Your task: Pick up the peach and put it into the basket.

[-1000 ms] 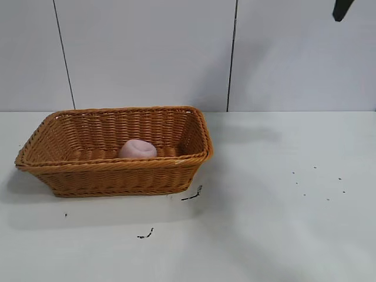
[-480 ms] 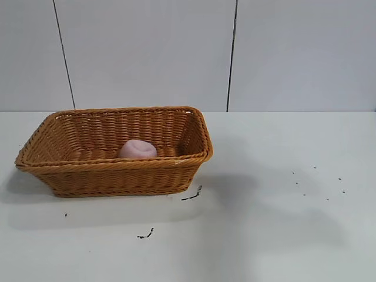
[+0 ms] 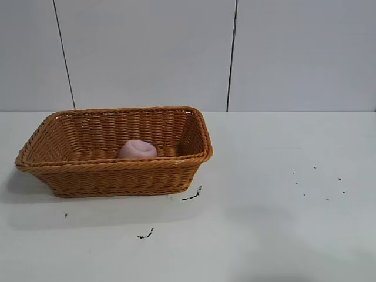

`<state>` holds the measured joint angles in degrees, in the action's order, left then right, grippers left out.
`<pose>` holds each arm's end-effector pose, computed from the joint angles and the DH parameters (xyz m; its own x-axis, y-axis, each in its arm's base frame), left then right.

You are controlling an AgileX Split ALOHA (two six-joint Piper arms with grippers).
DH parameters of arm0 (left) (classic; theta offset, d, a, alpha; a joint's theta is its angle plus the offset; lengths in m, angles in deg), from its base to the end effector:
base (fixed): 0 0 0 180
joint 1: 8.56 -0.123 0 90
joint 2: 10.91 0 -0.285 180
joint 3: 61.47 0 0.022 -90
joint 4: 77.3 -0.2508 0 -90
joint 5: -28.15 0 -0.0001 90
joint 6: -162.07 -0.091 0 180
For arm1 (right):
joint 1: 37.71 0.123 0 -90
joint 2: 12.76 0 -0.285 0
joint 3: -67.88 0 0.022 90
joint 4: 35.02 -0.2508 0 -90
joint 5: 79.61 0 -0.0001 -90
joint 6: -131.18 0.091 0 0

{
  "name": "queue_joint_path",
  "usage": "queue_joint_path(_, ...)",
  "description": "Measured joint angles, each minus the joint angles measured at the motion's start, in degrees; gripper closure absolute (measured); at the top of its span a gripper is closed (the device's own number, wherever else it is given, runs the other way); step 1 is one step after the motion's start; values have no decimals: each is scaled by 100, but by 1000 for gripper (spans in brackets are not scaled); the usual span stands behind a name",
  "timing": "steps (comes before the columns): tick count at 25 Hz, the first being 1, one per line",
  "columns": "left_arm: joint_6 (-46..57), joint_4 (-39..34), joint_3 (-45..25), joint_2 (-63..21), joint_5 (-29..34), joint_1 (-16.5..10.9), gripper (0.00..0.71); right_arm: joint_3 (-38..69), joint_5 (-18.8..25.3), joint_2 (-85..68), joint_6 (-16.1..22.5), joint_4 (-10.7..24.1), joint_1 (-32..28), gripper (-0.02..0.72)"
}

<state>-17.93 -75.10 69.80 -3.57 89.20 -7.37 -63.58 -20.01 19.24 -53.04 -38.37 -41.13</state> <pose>-0.0060 -0.0029 0.2761 -0.4563 -0.0091 -0.8898 0.0422 0.9986 -0.0319 0.0605 0.0010 0.2672 -0.7662 0.0017 -0.6426 -0.0064 0.9999 0.0104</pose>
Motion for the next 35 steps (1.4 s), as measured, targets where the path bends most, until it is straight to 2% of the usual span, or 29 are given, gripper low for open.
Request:
queue_joint_path(7, 0, 0, 0, 0, 0, 0, 17, 12, -57, -822, 5, -7, 0, 8)
queue_joint_path(12, 0, 0, 0, 0, 0, 0, 17, 18, -65, -1428, 5, -1, 276, 8)
queue_joint_path(18, 0, 0, 0, 0, 0, 0, 17, 18, -70, -2379, 10, 6, 313, 8)
queue_joint_path(35, 0, 0, 0, 0, 0, 0, 17, 18, -70, -2444, 59, 22, 333, 8)
